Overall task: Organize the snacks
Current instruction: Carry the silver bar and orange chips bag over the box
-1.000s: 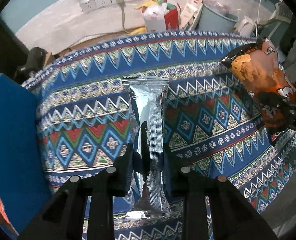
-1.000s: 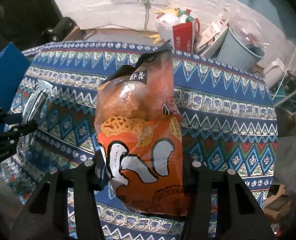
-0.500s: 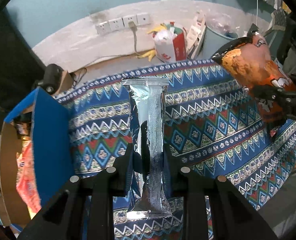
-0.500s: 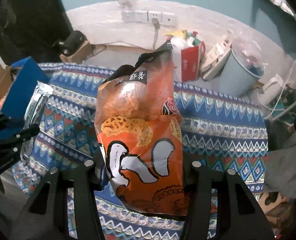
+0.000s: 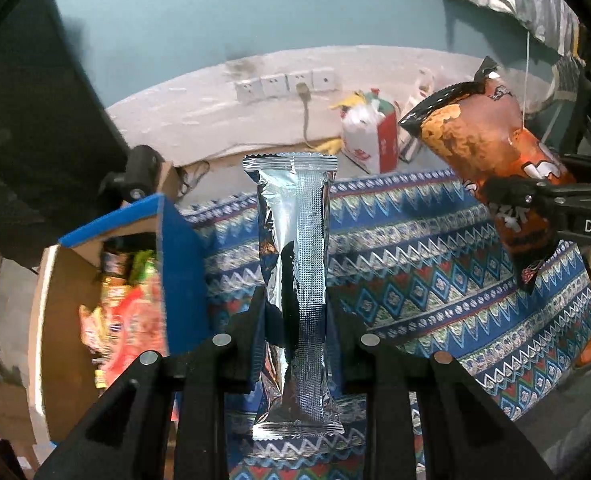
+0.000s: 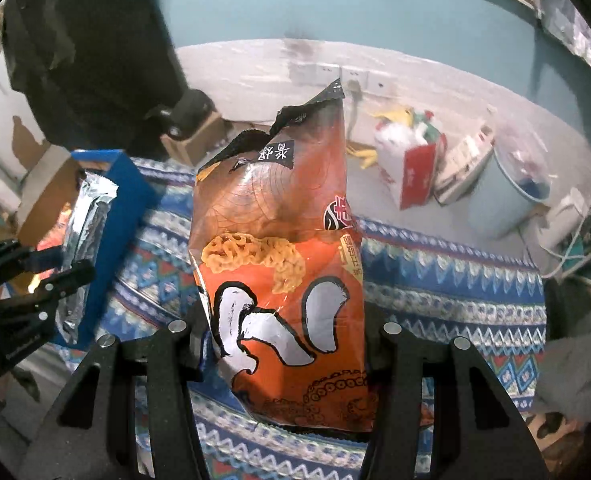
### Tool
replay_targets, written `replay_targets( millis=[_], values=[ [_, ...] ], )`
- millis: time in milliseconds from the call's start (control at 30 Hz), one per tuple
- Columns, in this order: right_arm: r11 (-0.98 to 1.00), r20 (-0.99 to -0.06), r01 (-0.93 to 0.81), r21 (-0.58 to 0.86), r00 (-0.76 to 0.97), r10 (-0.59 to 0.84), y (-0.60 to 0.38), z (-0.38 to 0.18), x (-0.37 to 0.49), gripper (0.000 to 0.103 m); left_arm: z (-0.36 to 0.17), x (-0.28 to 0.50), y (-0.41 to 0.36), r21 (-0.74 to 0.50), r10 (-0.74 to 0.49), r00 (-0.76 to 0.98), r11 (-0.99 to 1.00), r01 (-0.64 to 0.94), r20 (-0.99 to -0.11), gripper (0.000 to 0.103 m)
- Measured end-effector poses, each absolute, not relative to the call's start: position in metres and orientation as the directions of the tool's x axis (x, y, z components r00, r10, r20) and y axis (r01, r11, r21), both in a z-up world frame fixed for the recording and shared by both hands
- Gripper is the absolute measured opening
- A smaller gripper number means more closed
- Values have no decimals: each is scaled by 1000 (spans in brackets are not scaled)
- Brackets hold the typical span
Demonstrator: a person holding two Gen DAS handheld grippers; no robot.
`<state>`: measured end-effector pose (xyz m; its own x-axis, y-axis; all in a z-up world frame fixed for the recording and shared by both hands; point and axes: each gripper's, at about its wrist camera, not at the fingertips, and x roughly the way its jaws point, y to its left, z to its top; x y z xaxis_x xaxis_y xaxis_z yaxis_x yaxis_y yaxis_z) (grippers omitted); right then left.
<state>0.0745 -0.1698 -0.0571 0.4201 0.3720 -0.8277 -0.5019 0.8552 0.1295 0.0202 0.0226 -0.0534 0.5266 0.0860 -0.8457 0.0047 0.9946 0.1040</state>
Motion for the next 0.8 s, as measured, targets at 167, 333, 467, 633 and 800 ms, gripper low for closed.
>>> replay_targets(
  millis=[167, 333, 467, 633, 800],
  values=[
    [827, -813, -544, 143, 412, 411, -142, -46, 73, 51, -39, 13, 43, 88, 91, 548, 996, -31, -831, 27],
    [798, -801, -583, 157, 398, 448, -114, -38, 72, 51, -29, 5, 64, 68, 89, 563, 996, -59, -821, 27],
    [771, -794, -615, 164, 381, 473, -88, -34, 71, 51, -21, -2, 80, 48, 87, 575, 995, -83, -814, 27],
    [734, -788, -656, 176, 353, 505, -54, -31, 67, 51, -14, -13, 103, 36, 101, 585, 992, -122, -804, 27],
    [694, -789, -696, 186, 315, 528, -16, -34, 64, 51, -18, -23, 135, 20, 122, 573, 983, -181, -810, 27]
  ],
)
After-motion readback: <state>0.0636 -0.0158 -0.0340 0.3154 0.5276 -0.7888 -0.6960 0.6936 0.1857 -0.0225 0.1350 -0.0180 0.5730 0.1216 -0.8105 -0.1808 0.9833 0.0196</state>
